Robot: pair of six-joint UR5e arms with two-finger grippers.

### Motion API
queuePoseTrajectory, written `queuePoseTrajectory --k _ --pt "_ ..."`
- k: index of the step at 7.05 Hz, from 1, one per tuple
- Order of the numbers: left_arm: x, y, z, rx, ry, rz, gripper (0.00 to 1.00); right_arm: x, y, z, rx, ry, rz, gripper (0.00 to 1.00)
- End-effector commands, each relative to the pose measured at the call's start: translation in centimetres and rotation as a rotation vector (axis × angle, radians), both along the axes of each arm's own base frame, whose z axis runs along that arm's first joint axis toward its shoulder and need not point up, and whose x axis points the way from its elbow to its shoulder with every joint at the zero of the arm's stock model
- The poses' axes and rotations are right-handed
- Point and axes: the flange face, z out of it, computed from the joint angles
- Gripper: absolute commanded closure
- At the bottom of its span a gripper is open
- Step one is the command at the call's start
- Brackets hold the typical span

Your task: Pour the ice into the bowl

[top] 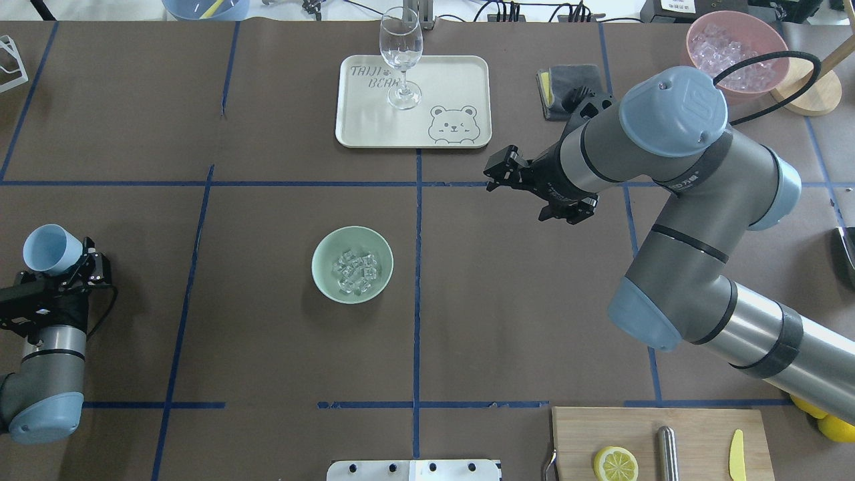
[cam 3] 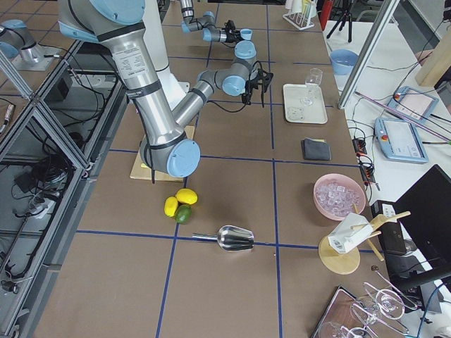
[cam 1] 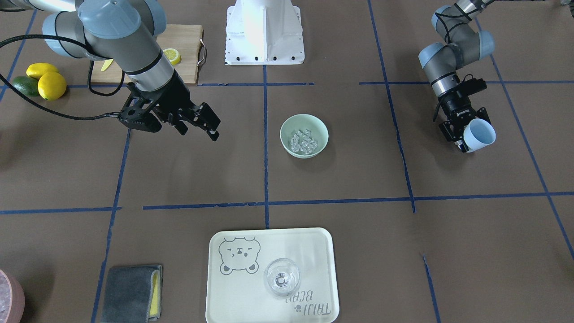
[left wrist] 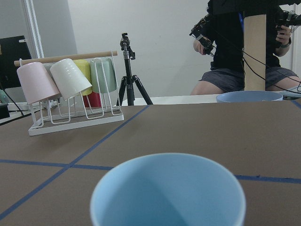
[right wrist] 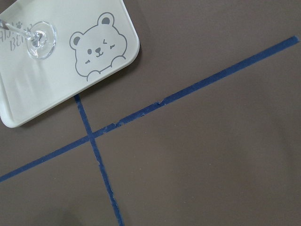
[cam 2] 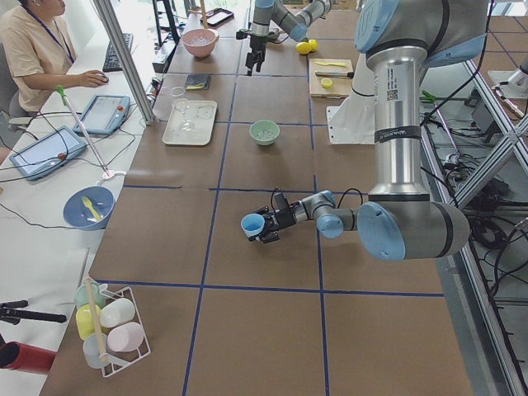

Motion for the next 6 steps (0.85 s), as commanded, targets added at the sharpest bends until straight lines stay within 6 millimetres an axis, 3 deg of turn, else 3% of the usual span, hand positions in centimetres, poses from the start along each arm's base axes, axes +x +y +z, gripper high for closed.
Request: queuePoseTrajectory --k 1,4,5,6 --pt "0.0 0.0 0.0 0.001 0.001 0.000 0.01 0.0 0.0 -0.1 0.001 -0.001 0.000 0.00" --pt "-1.0 0.2 -1.3 0.037 0.023 0.058 0.00 0.2 0.1 -0.5 0.005 -0.009 -0.001 0.00" --pt "-2.0 0.5 -0.7 0.047 0.003 0.083 0.00 0.5 0.3 -0.9 0.009 -0.015 0.002 0.00" --pt "-4.6 1.0 0.0 0.055 0.001 0.093 0.00 0.5 0.4 -0.9 0.009 -0.015 0.002 0.00"
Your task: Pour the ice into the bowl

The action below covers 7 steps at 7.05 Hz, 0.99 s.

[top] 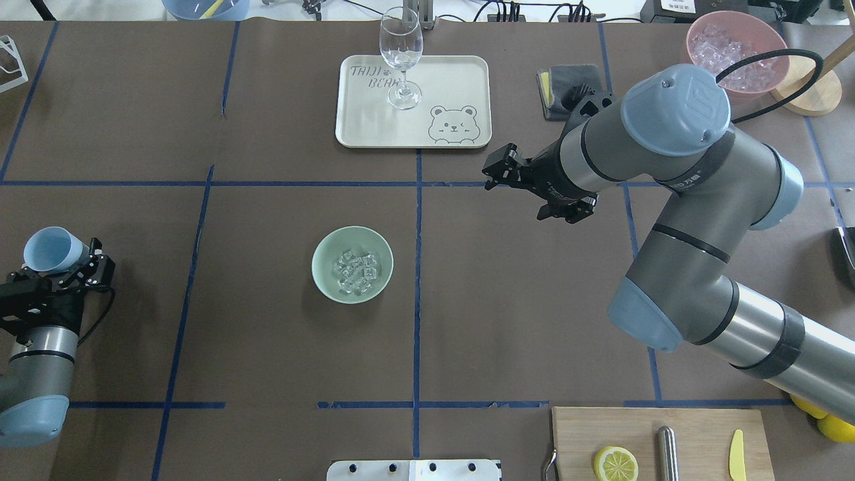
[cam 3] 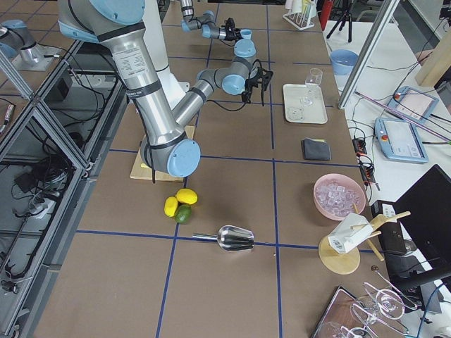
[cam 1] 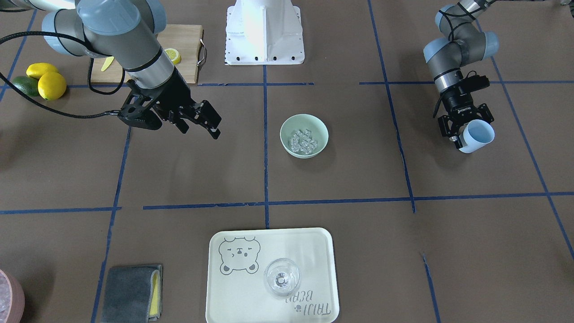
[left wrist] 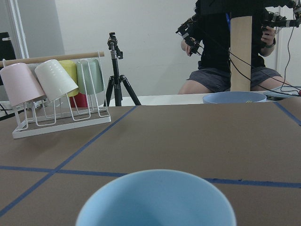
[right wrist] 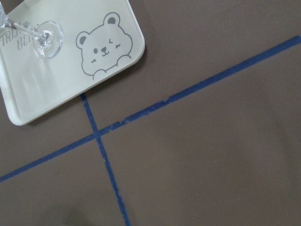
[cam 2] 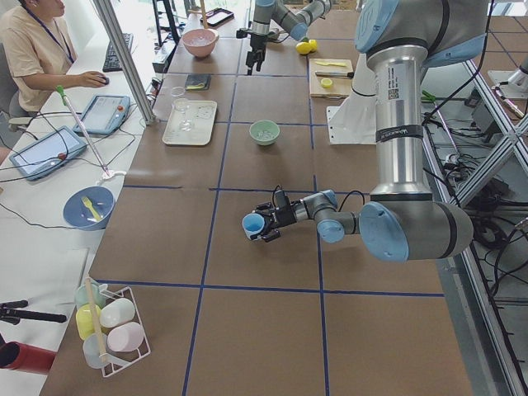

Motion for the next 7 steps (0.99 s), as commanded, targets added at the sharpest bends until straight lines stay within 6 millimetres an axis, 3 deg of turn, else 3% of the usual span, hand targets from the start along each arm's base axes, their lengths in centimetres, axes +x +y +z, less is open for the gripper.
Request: queuePoseTrajectory --k 1,7 --pt "-2.9 0.8 0.7 0.017 -0.003 0.028 0.00 0.2 0.2 -0.3 0.003 -0.006 -0.001 0.00" --pt "0.5 4.2 -1.5 0.006 0.035 0.164 0.00 0.6 0.3 -0.7 0.005 -0.012 -0.002 0.00"
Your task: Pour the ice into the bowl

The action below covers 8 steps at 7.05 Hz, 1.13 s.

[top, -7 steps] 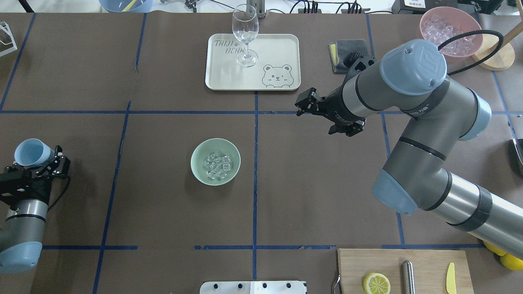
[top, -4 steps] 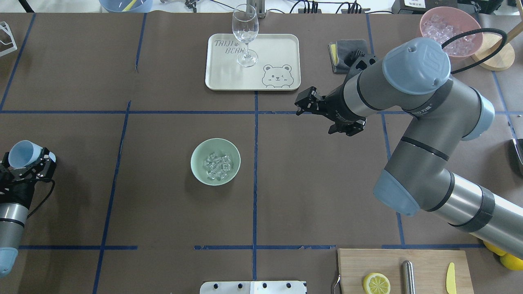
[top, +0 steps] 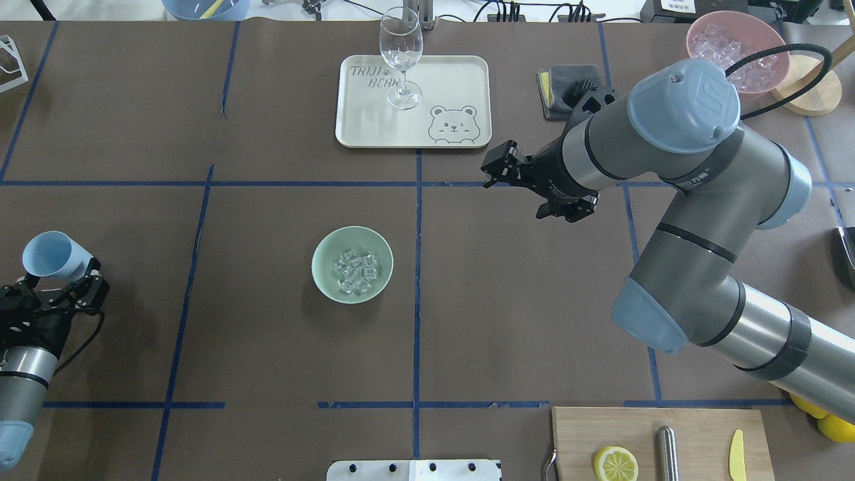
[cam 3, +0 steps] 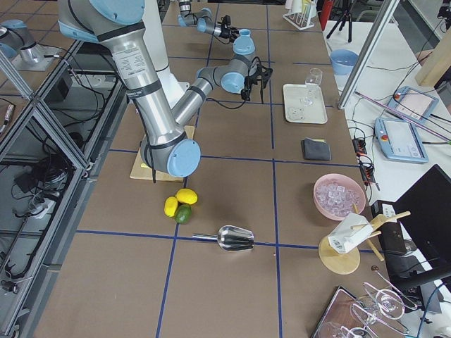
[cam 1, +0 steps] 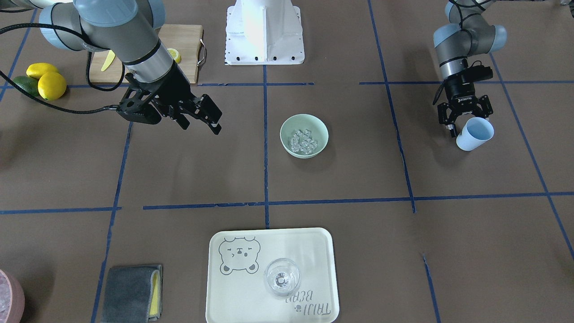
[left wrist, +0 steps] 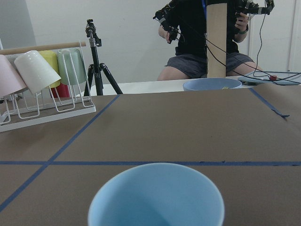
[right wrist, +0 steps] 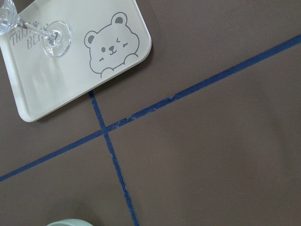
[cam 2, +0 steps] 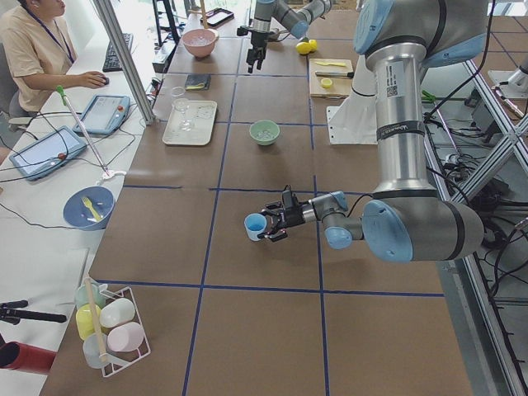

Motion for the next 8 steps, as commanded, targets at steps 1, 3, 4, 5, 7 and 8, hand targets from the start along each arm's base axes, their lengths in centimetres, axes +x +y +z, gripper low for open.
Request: queuePoseTrajectory --k 1,3,4,5,7,8 --pt "1.4 1.8 -1.6 -0.007 0.026 0.065 0.00 0.0 0.0 0.0 0.000 0.001 -0.001 0.00" --pt "0.3 3.6 0.2 -0.031 -0.010 0.127 0.00 0.2 0.1 -0.2 0.003 -0.004 0.000 0.00" --pt "-1.0 4.8 0.6 -0.034 0.039 0.167 0.00 0.2 0.1 -0.2 0.003 -0.004 0.000 0.00" --pt "-1.5 5.8 0.9 -0.033 0.056 0.196 0.00 0.2 0.2 -0.3 0.004 -0.006 0.000 0.00" --pt "-2.4 7.4 1.0 -0.030 0.111 0.250 0.00 0.3 0.2 -0.3 0.004 -0.007 -0.001 0.00" --pt "-4.7 8.0 1.7 -0.030 0.130 0.278 0.00 0.4 0.3 -0.3 0.005 -0.008 -0.001 0.00"
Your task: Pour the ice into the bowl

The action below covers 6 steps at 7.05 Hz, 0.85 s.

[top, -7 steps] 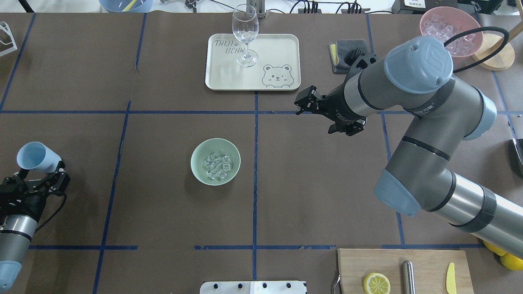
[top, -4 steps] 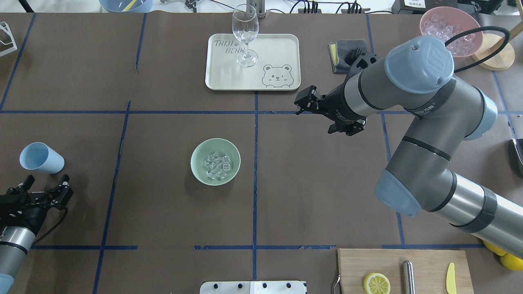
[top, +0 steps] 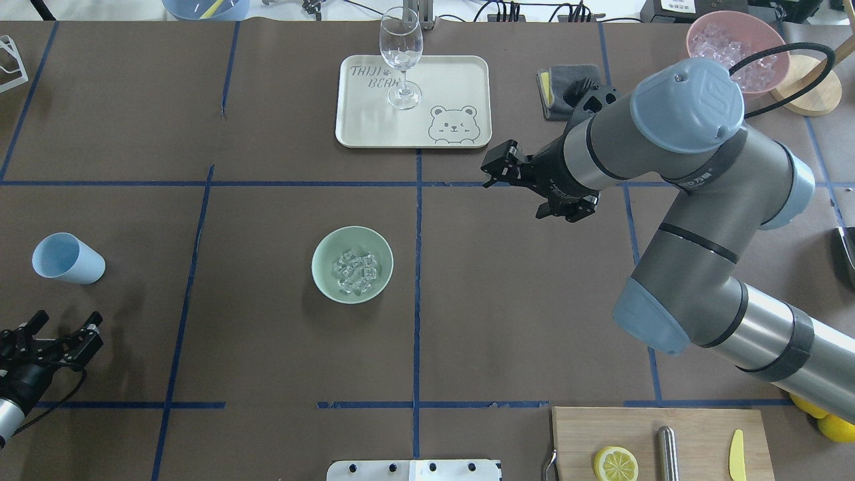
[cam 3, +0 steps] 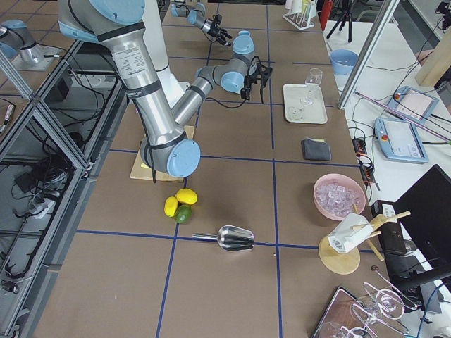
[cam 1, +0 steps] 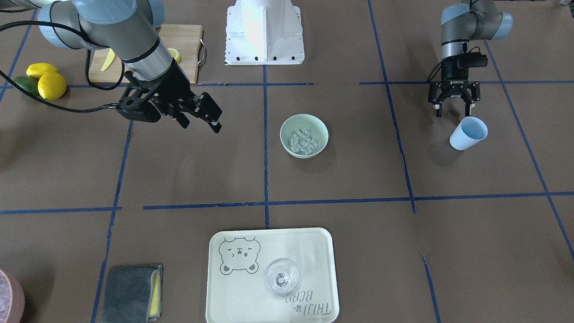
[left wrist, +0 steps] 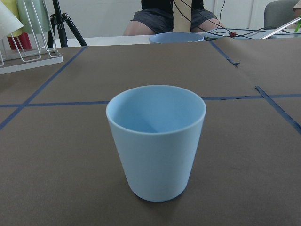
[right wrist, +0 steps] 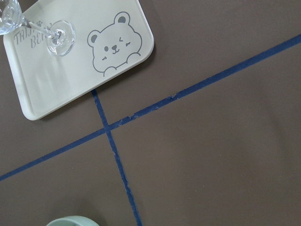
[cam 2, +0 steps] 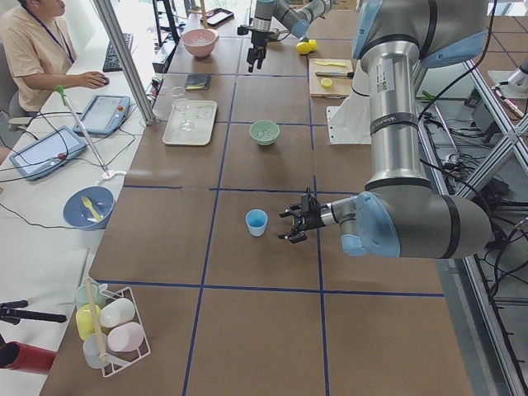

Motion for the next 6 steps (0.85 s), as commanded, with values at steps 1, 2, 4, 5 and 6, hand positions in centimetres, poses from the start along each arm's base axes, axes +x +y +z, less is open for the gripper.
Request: queuePoseTrajectory --k 1,2,4,5,6 --pt "-5.1 0.7 0.7 0.026 0.031 0.066 0.00 0.1 0.1 0.1 -0.001 0.001 0.000 0.00" --pt "-7.7 0.5 0.8 0.053 0.036 0.084 0.00 0.1 0.1 0.1 0.000 0.001 0.001 0.00" --pt "-15.5 0.1 4.1 0.040 -0.016 0.130 0.00 0.1 0.1 0.4 -0.003 0.005 0.001 0.00" --pt "-19.2 -0.1 6.3 0.082 -0.021 0.186 0.00 -0.1 0.1 0.4 -0.005 0.007 0.001 0.00" --pt "-21.9 -0.1 7.2 0.122 0.019 0.239 0.00 -0.9 0.7 0.0 -0.012 -0.002 -0.002 0.00"
